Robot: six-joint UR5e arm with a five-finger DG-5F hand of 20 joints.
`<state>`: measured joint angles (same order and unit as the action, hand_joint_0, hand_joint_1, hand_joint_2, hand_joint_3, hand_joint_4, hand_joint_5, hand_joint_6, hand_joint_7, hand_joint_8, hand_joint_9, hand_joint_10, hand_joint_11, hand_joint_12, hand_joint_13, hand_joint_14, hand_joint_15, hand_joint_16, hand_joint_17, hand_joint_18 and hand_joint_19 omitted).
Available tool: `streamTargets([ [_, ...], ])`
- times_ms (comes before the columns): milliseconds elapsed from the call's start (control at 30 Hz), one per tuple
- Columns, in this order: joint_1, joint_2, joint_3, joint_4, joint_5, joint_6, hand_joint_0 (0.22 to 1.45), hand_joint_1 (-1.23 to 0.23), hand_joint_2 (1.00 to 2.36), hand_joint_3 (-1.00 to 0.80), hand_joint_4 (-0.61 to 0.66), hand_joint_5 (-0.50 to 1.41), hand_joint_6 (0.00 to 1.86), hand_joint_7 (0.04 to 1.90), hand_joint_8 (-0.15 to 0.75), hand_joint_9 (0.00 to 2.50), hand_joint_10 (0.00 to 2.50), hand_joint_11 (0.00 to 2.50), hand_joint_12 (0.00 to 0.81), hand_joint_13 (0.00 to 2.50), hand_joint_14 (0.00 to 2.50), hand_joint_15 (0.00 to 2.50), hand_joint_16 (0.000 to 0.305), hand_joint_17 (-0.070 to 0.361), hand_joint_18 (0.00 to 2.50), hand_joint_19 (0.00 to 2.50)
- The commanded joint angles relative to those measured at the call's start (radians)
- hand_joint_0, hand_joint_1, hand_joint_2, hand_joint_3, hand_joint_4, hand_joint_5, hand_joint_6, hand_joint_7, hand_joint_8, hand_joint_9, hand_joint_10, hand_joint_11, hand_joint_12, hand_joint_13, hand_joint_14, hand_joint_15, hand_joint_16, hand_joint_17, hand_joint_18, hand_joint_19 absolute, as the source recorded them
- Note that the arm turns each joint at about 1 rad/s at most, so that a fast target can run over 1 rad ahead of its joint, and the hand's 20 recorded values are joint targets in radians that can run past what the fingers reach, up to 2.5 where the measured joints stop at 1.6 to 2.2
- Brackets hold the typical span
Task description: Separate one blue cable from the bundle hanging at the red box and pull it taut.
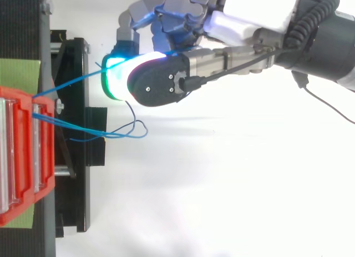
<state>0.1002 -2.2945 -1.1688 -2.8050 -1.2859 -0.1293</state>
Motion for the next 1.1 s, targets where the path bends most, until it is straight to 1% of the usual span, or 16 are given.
streamTargets([
  [0,-0.002,-0.003,-0.002,0.002,0.0,0.0,0.53,-0.55,1.0,-0.5,0.18,-0.24,0.83,0.98,0.328,0.46,1.73,1.4,0.328,0.81,2.5,0.89,0.037,0.083,1.36,1.88],
  [33,-0.002,-0.003,-0.002,0.002,0.0,0.0,0.53,-0.55,1.0,-0.5,0.18,-0.24,0.83,0.98,0.329,0.46,1.73,1.4,0.329,0.81,2.5,0.89,0.037,0.083,1.36,1.87],
  [67,-0.002,-0.017,-0.002,0.002,-0.001,0.002,0.53,-0.55,1.0,-0.5,0.18,-0.24,0.83,0.98,0.328,0.46,1.72,1.41,0.329,0.81,2.5,0.89,0.038,0.085,1.37,1.86],
  [233,-0.001,-0.031,-0.002,0.013,-0.001,0.01,0.53,-0.55,1.0,-0.5,0.18,-0.24,0.83,0.97,0.329,0.46,1.73,1.4,0.33,0.81,2.5,0.9,0.038,0.085,1.37,1.88],
  [333,-0.002,-0.031,-0.002,0.03,0.0,0.017,0.53,-0.55,1.0,-0.5,0.19,-0.24,0.83,0.98,0.33,0.46,1.73,1.4,0.33,0.82,2.5,0.89,0.037,0.083,1.37,1.89],
  [400,-0.002,-0.031,-0.002,0.03,0.0,0.019,0.53,-0.55,1.0,-0.5,0.19,-0.24,0.83,0.98,0.328,0.46,1.73,1.41,0.329,0.82,2.5,0.89,0.037,0.084,1.37,1.88],
  [600,-0.01,-0.031,-0.002,0.03,-0.003,0.026,0.53,-0.55,1.0,-0.5,0.18,-0.24,0.83,0.98,0.333,0.46,1.74,1.41,0.333,0.81,2.5,0.9,0.038,0.085,1.37,1.9],
  [667,-0.016,-0.031,-0.002,0.03,-0.004,0.028,0.53,-0.55,1.0,-0.5,0.19,-0.24,0.83,0.98,0.331,0.45,1.74,1.42,0.334,0.81,2.5,0.9,0.038,0.085,1.37,1.89],
  [733,-0.027,-0.031,-0.002,0.03,-0.012,0.031,0.52,-0.55,1.0,-0.5,0.18,-0.24,0.83,0.98,0.332,0.45,1.75,1.4,0.335,0.81,2.5,0.89,0.037,0.084,1.37,1.89],
  [867,-0.036,-0.031,-0.002,0.032,-0.021,0.031,0.52,-0.56,1.0,-0.5,0.19,-0.24,0.83,0.98,0.332,0.45,1.75,1.43,0.336,0.81,2.5,0.91,0.037,0.084,1.38,1.89],
  [900,-0.04,-0.029,-0.002,0.032,-0.023,0.031,0.52,-0.56,1.0,-0.5,0.19,-0.24,0.83,0.98,0.335,0.44,1.76,1.42,0.336,0.81,2.5,0.91,0.037,0.084,1.38,1.89],
  [967,-0.043,-0.029,-0.002,0.032,-0.026,0.031,0.52,-0.56,1.0,-0.5,0.19,-0.24,0.83,0.97,0.332,0.44,1.77,1.42,0.336,0.81,2.5,0.9,0.037,0.084,1.38,1.89],
  [1067,-0.054,-0.031,-0.002,0.032,-0.035,0.031,0.52,-0.56,1.0,-0.5,0.19,-0.24,0.83,0.97,0.331,0.44,1.77,1.42,0.336,0.81,2.5,0.9,0.037,0.084,1.38,1.9],
])
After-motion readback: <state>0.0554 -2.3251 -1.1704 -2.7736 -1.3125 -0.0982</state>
